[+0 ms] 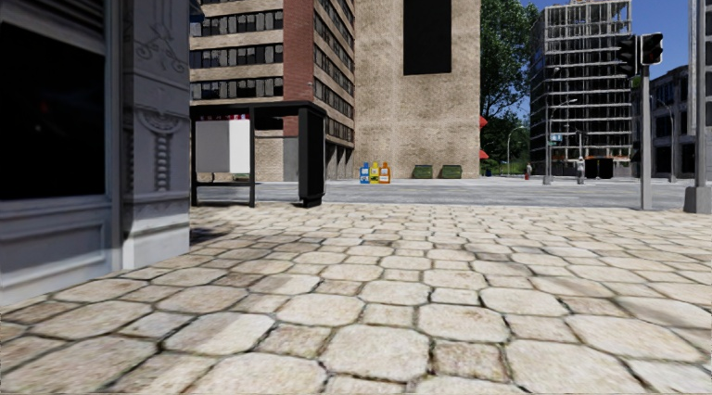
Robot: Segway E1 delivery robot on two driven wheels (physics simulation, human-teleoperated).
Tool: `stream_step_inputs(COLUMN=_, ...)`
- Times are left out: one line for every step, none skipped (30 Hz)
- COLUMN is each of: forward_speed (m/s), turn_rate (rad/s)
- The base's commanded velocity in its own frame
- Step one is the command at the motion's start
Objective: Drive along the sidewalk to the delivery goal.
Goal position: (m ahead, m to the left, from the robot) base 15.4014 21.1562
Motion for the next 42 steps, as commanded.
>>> stream_step_inputs(forward_speed=2.00, turn_rate=0.00)
stream_step_inputs(forward_speed=2.00, turn_rate=0.00)
stream_step_inputs(forward_speed=2.00, turn_rate=0.00)
stream_step_inputs(forward_speed=2.00, turn_rate=0.00)
stream_step_inputs(forward_speed=2.00, turn_rate=0.00)
stream_step_inputs(forward_speed=2.00, turn_rate=0.00)
stream_step_inputs(forward_speed=2.00, turn_rate=0.00)
stream_step_inputs(forward_speed=2.00, turn_rate=0.00)
stream_step_inputs(forward_speed=2.00, turn_rate=0.00)
stream_step_inputs(forward_speed=2.00, turn_rate=0.00)
stream_step_inputs(forward_speed=2.00, turn_rate=0.00)
stream_step_inputs(forward_speed=2.00, turn_rate=0.00)
stream_step_inputs(forward_speed=2.00, turn_rate=0.00)
stream_step_inputs(forward_speed=2.00, turn_rate=0.00)
stream_step_inputs(forward_speed=2.00, turn_rate=0.00)
stream_step_inputs(forward_speed=2.00, turn_rate=0.00)
stream_step_inputs(forward_speed=2.00, turn_rate=0.00)
stream_step_inputs(forward_speed=2.00, turn_rate=0.00)
stream_step_inputs(forward_speed=2.00, turn_rate=0.00)
stream_step_inputs(forward_speed=2.00, turn_rate=0.00)
stream_step_inputs(forward_speed=2.00, turn_rate=0.00)
stream_step_inputs(forward_speed=2.00, turn_rate=0.00)
stream_step_inputs(forward_speed=2.00, turn_rate=0.01)
stream_step_inputs(forward_speed=2.00, turn_rate=0.04)
stream_step_inputs(forward_speed=2.00, turn_rate=0.07)
stream_step_inputs(forward_speed=2.00, turn_rate=0.07)
stream_step_inputs(forward_speed=2.00, turn_rate=0.14)
stream_step_inputs(forward_speed=2.00, turn_rate=0.27)
stream_step_inputs(forward_speed=2.00, turn_rate=0.27)
stream_step_inputs(forward_speed=2.00, turn_rate=0.35)
stream_step_inputs(forward_speed=2.00, turn_rate=0.37)
stream_step_inputs(forward_speed=2.00, turn_rate=0.42)
stream_step_inputs(forward_speed=2.00, turn_rate=0.42)
stream_step_inputs(forward_speed=2.00, turn_rate=0.48)
stream_step_inputs(forward_speed=2.00, turn_rate=0.49)
stream_step_inputs(forward_speed=2.00, turn_rate=0.50)
stream_step_inputs(forward_speed=2.00, turn_rate=0.50)
stream_step_inputs(forward_speed=2.00, turn_rate=0.50)
stream_step_inputs(forward_speed=2.00, turn_rate=0.53)
stream_step_inputs(forward_speed=2.00, turn_rate=0.54)
stream_step_inputs(forward_speed=2.00, turn_rate=0.54)
stream_step_inputs(forward_speed=2.00, turn_rate=0.54)
